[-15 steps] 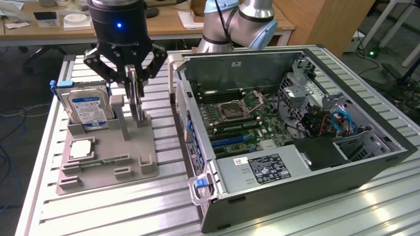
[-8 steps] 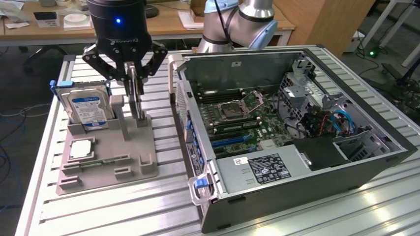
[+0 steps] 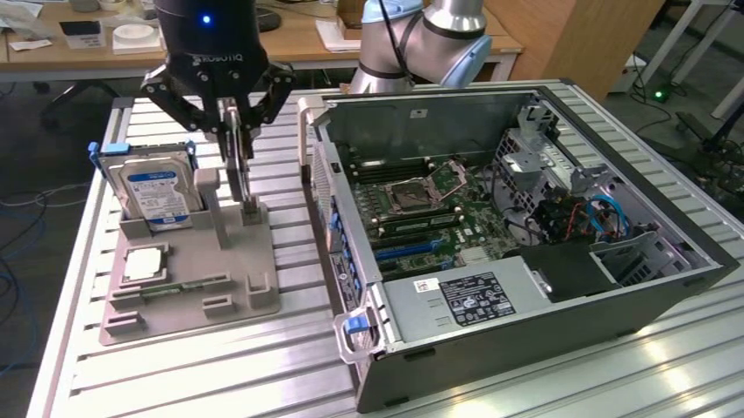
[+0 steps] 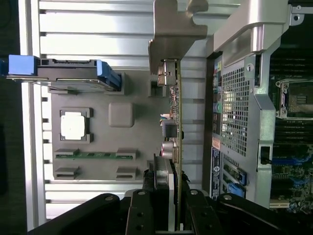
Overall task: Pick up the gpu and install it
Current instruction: 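Pick up the gpu and move the gpu toward the slot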
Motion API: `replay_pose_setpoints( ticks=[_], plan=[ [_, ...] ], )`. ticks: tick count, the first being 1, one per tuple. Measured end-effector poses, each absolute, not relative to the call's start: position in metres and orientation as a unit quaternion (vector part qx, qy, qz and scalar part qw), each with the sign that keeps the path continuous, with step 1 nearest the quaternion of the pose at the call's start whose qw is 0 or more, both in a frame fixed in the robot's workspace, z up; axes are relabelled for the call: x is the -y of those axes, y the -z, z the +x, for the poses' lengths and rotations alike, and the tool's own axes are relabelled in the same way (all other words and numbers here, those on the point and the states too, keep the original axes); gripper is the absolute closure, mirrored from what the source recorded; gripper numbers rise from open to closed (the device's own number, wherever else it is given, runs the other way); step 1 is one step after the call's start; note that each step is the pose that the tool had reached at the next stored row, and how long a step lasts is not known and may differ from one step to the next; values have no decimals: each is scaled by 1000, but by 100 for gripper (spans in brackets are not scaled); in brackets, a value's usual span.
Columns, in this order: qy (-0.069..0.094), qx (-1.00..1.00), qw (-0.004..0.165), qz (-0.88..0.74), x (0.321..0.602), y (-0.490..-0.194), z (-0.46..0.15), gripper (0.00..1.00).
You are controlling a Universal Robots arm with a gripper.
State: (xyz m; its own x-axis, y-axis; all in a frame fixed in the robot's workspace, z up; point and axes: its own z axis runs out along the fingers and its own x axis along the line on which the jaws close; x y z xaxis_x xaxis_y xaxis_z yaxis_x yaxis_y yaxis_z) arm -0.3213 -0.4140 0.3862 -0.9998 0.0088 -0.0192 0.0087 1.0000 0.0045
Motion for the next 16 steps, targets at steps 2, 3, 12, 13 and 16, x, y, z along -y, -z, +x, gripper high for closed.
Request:
replay_pose_setpoints(
  ticks=[2, 3, 12, 13, 16],
  plan=[
    [-2, -1000, 10, 4, 414, -389, -321, 72],
    [-2, -1000, 10, 4, 414, -391, -321, 72],
    [-2, -1000, 10, 4, 414, -407, -321, 72],
    [-2, -1000, 10, 4, 414, -409, -321, 72],
    [-2, -1000, 10, 4, 414, -414, -321, 72]
  ],
)
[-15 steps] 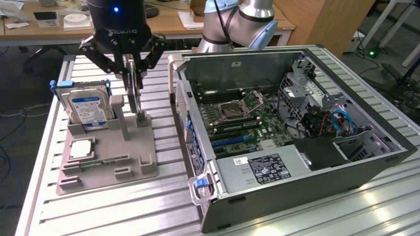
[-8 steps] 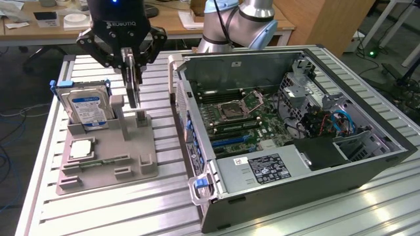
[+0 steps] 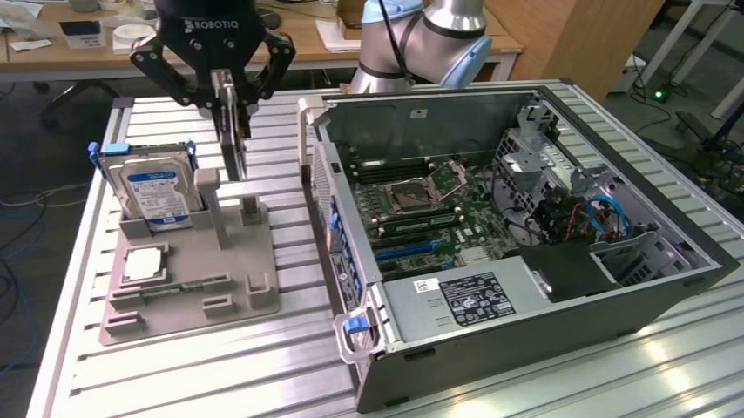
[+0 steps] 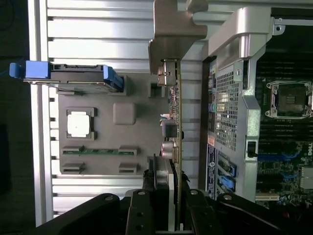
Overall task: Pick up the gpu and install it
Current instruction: 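Pick up the gpu and move the gpu toward the slot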
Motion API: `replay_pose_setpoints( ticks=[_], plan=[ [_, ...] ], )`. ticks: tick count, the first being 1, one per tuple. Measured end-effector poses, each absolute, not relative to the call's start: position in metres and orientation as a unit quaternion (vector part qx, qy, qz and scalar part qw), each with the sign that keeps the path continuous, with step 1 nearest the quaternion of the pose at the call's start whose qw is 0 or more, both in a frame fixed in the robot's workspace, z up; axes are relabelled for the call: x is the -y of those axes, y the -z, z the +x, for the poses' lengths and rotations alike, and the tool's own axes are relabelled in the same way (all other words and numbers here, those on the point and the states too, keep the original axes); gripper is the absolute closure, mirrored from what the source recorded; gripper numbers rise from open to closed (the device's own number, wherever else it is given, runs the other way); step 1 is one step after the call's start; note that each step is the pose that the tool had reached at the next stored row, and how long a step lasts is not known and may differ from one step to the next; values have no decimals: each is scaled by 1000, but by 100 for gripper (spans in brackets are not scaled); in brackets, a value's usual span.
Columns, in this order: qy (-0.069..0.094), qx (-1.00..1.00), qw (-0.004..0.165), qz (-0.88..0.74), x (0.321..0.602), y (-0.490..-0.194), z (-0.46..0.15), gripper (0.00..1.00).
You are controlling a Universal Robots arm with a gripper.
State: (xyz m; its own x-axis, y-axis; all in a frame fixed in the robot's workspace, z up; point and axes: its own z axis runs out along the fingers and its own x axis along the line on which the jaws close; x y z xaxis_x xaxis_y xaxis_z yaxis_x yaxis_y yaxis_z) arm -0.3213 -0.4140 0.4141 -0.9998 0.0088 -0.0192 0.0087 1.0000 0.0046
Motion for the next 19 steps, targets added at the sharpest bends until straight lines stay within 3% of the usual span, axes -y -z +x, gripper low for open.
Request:
replay_pose_setpoints(
  ticks=[19],
  plan=[
    [-2, -1000, 10, 4, 414, -421, -316, 72]
  ],
)
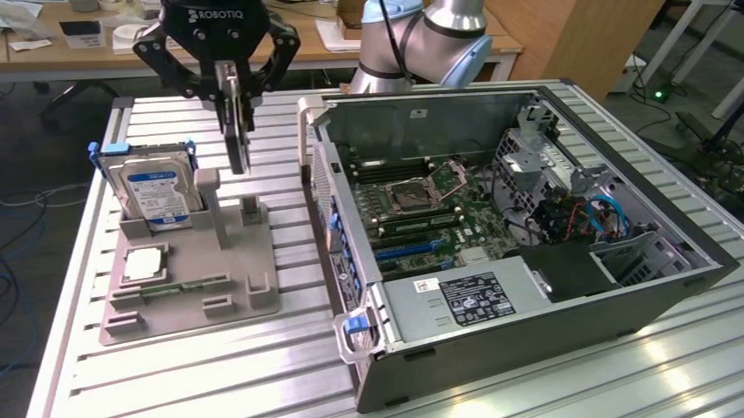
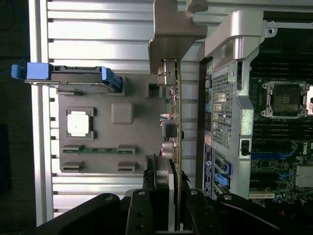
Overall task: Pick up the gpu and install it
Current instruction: 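Pick up the gpu and move the gpu toward the slot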
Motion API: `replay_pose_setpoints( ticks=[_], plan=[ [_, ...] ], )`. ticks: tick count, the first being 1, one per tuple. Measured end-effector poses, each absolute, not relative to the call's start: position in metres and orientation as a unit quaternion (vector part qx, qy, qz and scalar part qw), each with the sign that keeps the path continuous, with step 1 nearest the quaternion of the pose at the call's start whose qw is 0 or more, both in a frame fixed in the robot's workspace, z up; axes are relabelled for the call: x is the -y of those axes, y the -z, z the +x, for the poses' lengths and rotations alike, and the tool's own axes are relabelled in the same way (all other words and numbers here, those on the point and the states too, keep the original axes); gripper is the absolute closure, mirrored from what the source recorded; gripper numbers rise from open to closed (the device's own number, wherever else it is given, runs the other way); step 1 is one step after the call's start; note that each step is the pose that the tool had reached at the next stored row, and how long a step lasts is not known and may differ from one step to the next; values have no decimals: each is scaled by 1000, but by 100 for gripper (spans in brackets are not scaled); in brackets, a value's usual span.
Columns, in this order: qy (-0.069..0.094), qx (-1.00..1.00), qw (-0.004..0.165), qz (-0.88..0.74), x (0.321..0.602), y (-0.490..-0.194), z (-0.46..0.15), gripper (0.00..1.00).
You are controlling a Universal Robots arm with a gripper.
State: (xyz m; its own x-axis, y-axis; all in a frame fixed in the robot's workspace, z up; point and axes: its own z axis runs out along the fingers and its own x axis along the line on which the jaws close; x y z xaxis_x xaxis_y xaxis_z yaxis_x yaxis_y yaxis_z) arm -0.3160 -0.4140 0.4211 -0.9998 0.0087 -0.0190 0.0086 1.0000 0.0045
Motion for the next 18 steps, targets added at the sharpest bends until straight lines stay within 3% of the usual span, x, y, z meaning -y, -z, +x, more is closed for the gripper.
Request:
replay_pose_setpoints(
  ticks=[18],
  plan=[
    [-2, -1000, 10, 4, 414, -421, -303, 72]
  ],
)
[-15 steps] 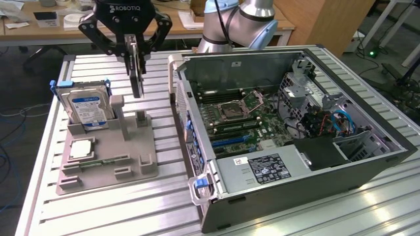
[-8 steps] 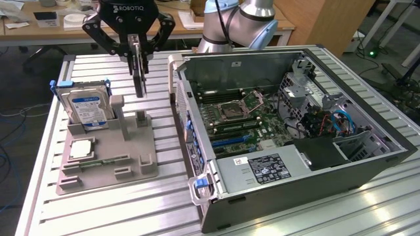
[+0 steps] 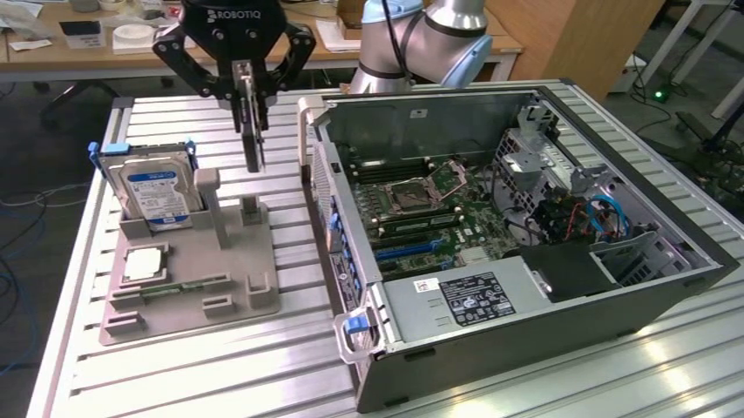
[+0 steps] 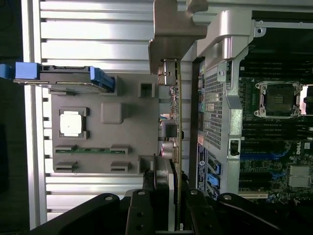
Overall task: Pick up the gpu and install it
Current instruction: 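Pick up the gpu and move the gpu toward the slot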
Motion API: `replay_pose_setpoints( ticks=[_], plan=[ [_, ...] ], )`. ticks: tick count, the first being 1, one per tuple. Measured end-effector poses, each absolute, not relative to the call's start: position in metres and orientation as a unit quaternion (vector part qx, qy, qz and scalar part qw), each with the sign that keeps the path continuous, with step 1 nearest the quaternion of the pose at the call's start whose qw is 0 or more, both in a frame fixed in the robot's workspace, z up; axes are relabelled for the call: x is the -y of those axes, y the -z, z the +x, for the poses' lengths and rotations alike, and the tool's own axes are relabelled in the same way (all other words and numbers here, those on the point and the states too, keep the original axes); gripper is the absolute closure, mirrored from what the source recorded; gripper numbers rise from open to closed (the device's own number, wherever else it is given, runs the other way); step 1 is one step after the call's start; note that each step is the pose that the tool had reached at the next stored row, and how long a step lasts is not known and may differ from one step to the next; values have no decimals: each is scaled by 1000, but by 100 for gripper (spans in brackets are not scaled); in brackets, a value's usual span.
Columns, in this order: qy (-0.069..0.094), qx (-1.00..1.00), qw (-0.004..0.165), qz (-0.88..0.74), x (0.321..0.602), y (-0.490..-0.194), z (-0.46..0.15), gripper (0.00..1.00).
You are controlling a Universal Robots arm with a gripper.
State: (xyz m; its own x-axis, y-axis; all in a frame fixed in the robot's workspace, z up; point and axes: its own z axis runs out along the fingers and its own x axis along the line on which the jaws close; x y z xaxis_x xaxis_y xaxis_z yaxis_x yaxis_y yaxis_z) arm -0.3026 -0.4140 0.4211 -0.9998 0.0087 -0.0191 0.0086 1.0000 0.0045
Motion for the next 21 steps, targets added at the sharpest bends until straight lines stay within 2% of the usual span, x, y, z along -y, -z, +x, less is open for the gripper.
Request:
replay_pose_setpoints(
  ticks=[21],
  plan=[
    [-2, -1000, 10, 4, 414, -421, -289, 72]
  ],
)
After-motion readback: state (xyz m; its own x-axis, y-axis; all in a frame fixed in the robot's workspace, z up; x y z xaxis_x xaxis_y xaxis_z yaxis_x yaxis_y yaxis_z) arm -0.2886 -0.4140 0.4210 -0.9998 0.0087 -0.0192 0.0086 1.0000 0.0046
